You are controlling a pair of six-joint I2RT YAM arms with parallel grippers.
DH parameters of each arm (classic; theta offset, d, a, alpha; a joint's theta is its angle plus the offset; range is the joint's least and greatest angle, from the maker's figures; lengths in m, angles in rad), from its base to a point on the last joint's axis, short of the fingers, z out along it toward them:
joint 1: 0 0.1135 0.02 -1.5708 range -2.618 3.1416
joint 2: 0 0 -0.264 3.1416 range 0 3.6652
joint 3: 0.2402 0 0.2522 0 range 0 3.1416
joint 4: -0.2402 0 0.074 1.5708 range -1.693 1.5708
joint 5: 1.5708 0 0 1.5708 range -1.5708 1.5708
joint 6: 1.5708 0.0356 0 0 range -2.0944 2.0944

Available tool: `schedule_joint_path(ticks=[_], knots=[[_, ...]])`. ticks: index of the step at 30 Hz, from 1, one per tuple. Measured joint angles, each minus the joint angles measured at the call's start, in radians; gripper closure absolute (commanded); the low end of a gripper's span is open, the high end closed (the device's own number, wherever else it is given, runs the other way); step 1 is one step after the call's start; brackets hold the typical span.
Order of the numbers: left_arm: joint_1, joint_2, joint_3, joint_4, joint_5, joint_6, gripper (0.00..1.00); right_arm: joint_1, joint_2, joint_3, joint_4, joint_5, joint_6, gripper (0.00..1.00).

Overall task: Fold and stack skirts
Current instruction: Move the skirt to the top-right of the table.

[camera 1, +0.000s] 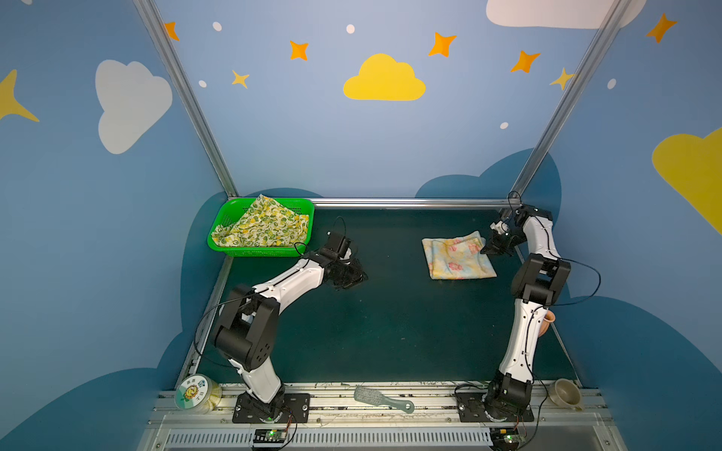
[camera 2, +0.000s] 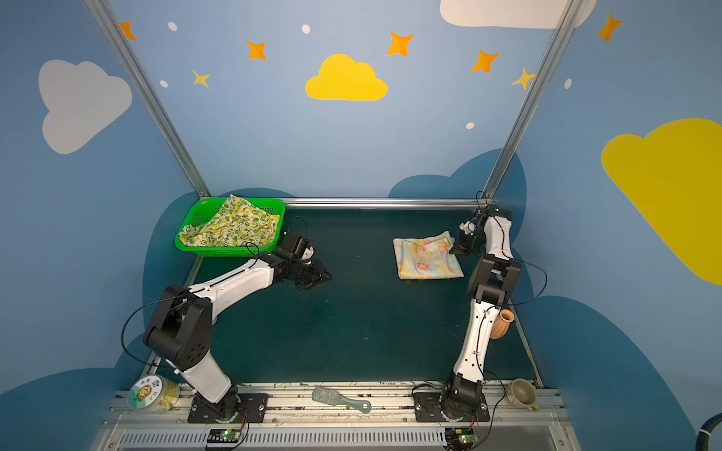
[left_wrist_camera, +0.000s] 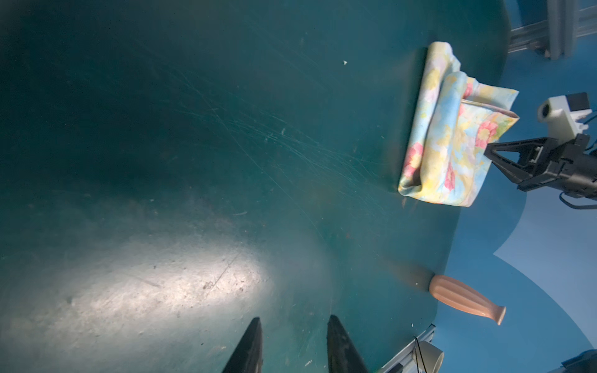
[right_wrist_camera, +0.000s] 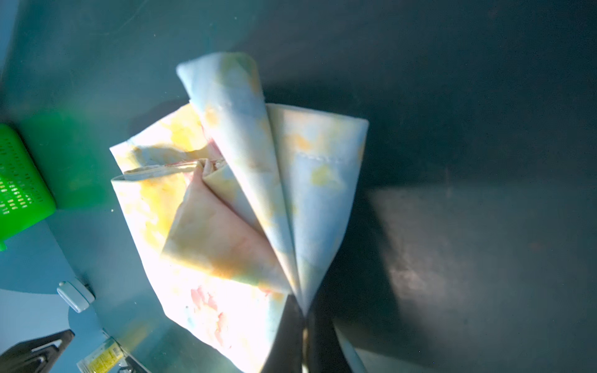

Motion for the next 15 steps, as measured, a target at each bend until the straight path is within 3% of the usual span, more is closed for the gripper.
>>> schedule_joint_path(ticks=[3, 4, 6, 11, 15], knots=[[0.004, 0.002, 0.0, -0.01, -0.011, 0.0, 0.66, -0.005, 0.002, 0.0, 0.015, -0.02, -0.015, 0.97], [0.006, 0.002, 0.0, -0.012, -0.014, 0.0, 0.66, -0.007, 0.002, 0.0, 0.029, -0.024, -0.013, 0.79], [0.011, 0.002, 0.0, -0.015, -0.024, -0.002, 0.64, -0.01, 0.002, 0.0, 0.06, -0.02, 0.0, 0.66], [0.046, -0.04, -0.005, -0.027, -0.07, -0.008, 0.5, -0.011, -0.018, -0.023, 0.158, 0.006, 0.061, 0.59], [0.14, -0.085, 0.067, -0.099, -0.149, -0.019, 0.41, -0.006, -0.171, -0.205, 0.269, 0.033, 0.118, 0.57]])
